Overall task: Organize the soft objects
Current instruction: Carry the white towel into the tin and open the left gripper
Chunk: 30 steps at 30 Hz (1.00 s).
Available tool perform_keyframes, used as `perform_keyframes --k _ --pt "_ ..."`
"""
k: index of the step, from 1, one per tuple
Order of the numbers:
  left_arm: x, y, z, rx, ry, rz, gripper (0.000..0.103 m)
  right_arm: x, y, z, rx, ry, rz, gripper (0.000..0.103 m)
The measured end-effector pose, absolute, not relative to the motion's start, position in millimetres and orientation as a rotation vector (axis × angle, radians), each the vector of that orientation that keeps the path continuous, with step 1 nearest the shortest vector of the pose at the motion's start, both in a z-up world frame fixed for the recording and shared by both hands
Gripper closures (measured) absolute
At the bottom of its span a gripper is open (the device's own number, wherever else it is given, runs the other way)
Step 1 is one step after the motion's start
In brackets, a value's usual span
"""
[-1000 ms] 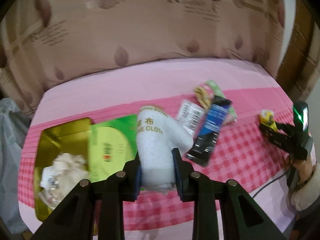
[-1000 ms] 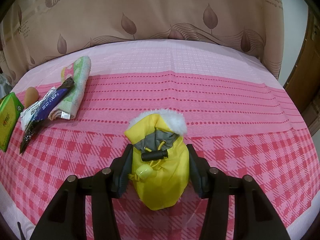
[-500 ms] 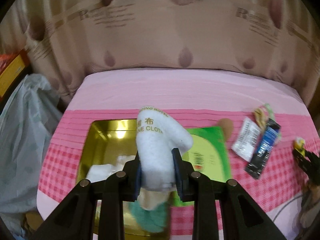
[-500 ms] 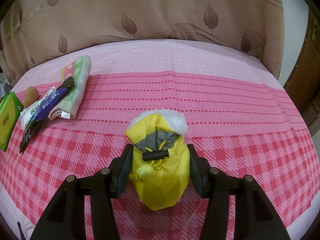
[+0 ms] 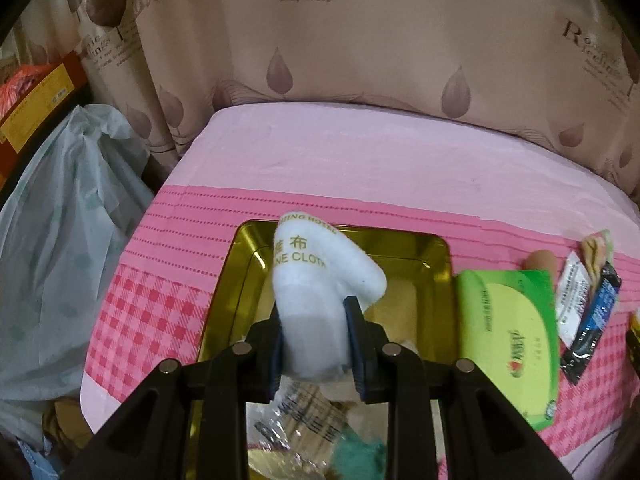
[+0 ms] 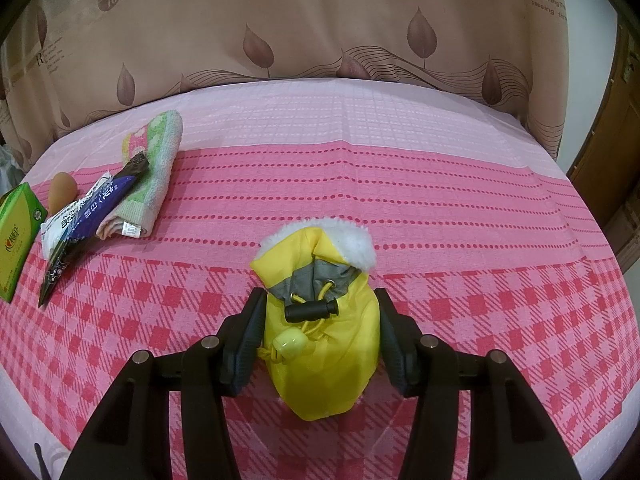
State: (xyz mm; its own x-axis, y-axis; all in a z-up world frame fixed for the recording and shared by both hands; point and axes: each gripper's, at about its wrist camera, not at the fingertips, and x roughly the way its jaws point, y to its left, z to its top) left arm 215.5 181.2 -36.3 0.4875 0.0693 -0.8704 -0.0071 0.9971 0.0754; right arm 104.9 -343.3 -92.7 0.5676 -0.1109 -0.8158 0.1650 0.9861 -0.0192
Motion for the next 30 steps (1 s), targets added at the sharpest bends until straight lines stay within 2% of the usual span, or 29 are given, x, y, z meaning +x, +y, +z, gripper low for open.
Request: perform_keyframes --k 18,24,30 --pt "227.6 196.6 -69.6 0.075 1.12 0.098 0.073 104.8 -343.4 -93.1 0.058 0.953 -0.16 0.052" --pt "223.9 195.8 -68.7 0.098 1.115 0.11 0.063 104.4 -344.0 -93.1 0.057 0.953 -0.16 0.052" --pt "216.9 194.7 -64.5 0.12 1.105 0.109 0.06 104.4 -343.8 -93.1 0.057 0.953 -0.16 0.052"
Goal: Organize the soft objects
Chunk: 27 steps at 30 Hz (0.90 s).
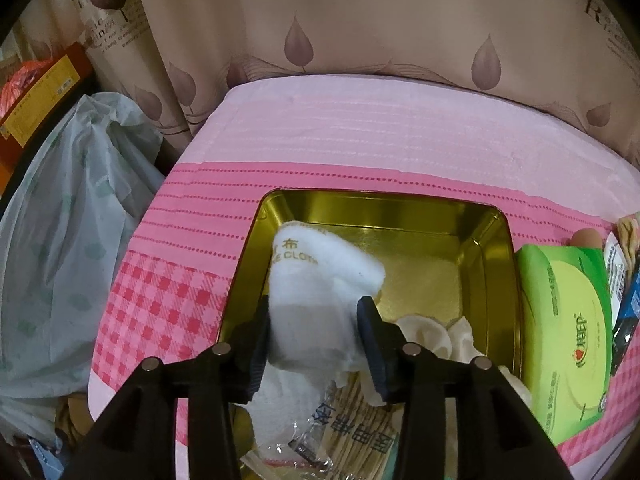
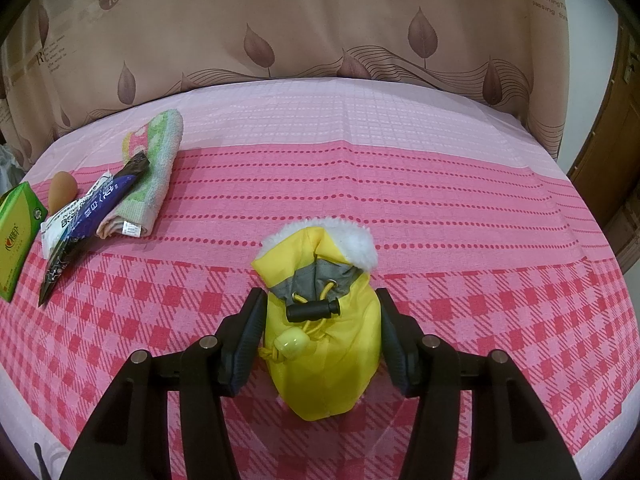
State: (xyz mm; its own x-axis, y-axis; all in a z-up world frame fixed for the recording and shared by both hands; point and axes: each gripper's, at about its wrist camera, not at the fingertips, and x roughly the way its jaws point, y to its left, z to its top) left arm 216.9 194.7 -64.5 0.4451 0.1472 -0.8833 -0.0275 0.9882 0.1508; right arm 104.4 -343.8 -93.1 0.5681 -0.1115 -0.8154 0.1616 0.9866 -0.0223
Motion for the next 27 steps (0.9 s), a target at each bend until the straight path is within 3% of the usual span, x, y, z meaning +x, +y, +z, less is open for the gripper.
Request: perform_keyframes --k 27 --pt "163.8 198.3 -29.3 0.125 1.033 0.09 0.056 105.0 -342.0 -93.3 0.055 0.953 -0.16 0.051"
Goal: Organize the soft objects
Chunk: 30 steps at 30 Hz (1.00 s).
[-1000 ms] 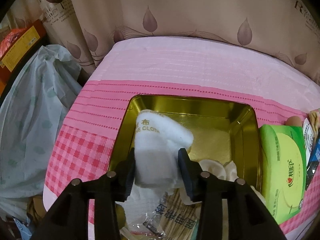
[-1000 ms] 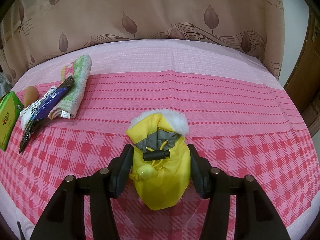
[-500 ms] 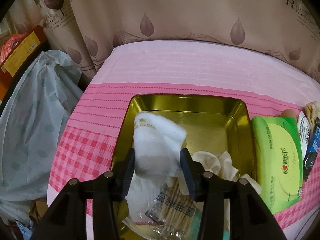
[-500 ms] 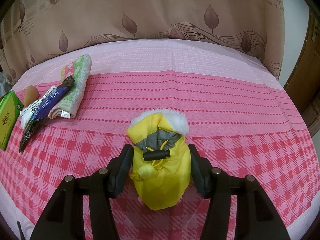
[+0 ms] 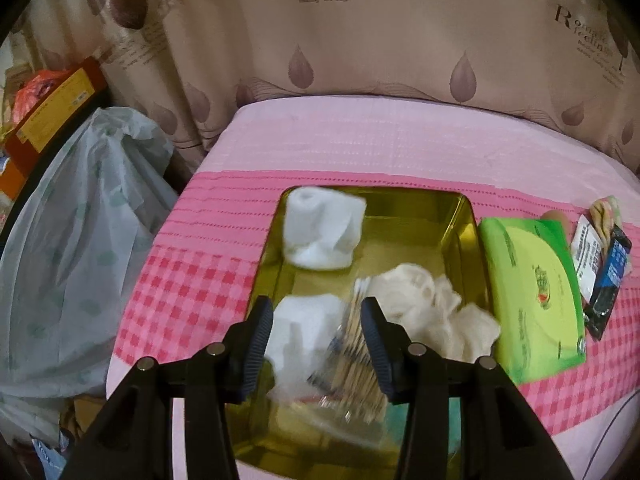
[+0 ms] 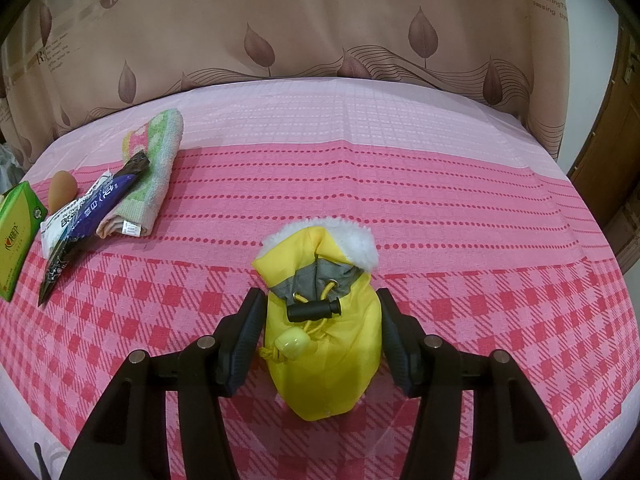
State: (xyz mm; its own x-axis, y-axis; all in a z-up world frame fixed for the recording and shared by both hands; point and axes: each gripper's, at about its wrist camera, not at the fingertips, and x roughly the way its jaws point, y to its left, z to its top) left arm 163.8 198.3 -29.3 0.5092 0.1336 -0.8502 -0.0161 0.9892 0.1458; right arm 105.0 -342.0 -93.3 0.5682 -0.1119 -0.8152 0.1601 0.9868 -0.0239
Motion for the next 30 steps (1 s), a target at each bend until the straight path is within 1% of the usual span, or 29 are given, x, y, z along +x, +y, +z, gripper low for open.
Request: perform_keyframes --k 7,11,20,22,24,30 --pt "125.7 221.4 -24.7 0.113 0.988 0.167 0.056 105.1 -342.6 -93.3 0.054 0.953 -0.16 0.05" --pt "107.3 232.0 -24.8 0.108 0.964 0.189 0.056 105.3 -343.2 -93.7 0.053 0.953 -0.158 0.049" --pt "92.2 241.2 -27.6 0.085 0.94 0.204 0.056 105.4 -342.1 -93.8 0.052 0.953 -0.159 0.048" --pt "90.7 242.4 -26.9 0.077 0.934 0.206 0.056 104.0 -342.2 -92.9 0.056 0.949 -0.159 0.05" --pt "90.7 245.7 -28.6 0.057 0.937 0.204 0.056 101.8 -342.0 -91.8 0.055 0.945 -0.16 0.058" --pt "92.7 259.9 -35.3 -0.007 0.963 0.219 0.056 95.2 -333.8 -87.2 0.021 0.935 -0.181 0.062"
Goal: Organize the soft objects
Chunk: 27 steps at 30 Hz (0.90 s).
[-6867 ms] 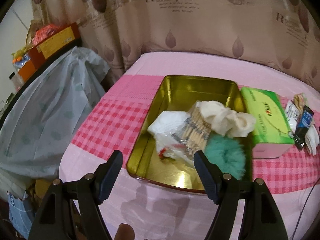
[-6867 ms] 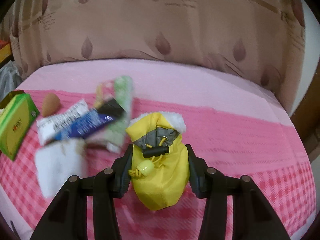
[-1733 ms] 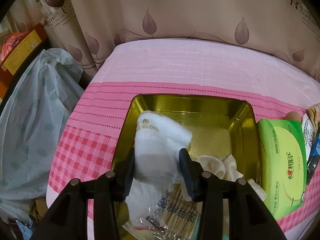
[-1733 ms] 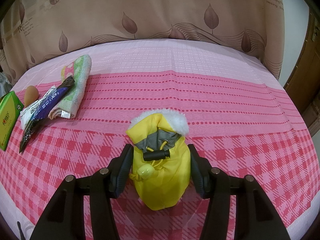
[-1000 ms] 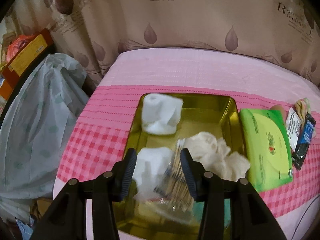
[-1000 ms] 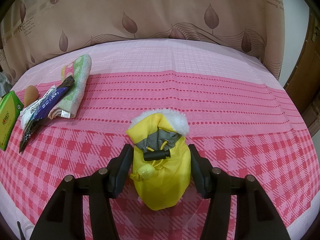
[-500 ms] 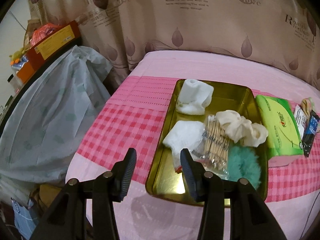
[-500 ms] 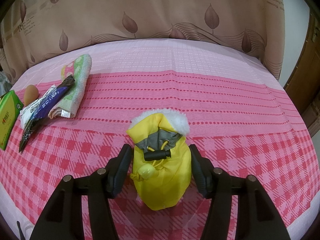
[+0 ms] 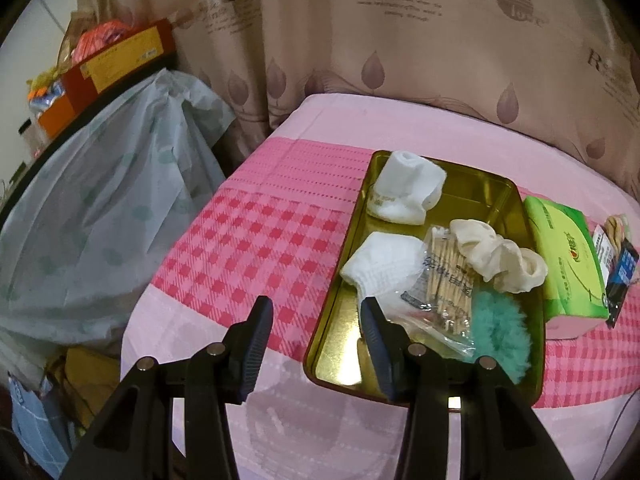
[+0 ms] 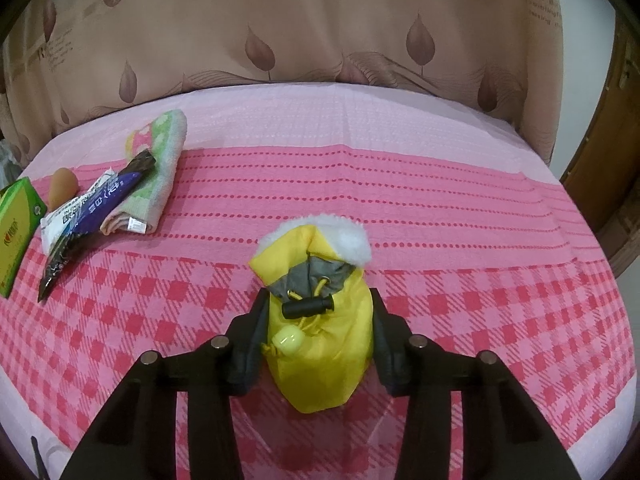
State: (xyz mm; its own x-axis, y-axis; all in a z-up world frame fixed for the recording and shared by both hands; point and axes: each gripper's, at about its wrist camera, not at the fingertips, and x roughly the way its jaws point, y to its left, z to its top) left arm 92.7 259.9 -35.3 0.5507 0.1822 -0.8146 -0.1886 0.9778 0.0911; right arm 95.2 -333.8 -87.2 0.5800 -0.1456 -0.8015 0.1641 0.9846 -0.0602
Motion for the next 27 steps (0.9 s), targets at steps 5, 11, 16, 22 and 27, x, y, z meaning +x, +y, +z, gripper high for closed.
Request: perform_keyframes --k 5,11,16,22,27 --pt "89.6 266.7 -32.7 -0.037 0.943 0.238 0.056 89.5 -321.4 -79.8 0.013 0.921 -0.174 0.063" --pt "88.2 266.8 -32.3 -0.037 0.943 0.252 0.056 85.3 -289.7 -56.1 0.029 0.879 -0.102 0.063" --pt "87.7 270.5 -32.3 -0.052 0.944 0.266 0.056 89.5 -243.6 -35.5 0.018 0.843 0.004 0.063" --pt "87.9 274.0 -33.3 -0.065 0.947 0.284 0.056 95.4 -169.9 -13.5 -0.021 0.818 0.173 0.063" --pt "88.3 280.4 -35.0 -0.078 0.949 0.313 0.056 100.4 -105.1 -3.0 -0.056 0.812 0.314 0.063"
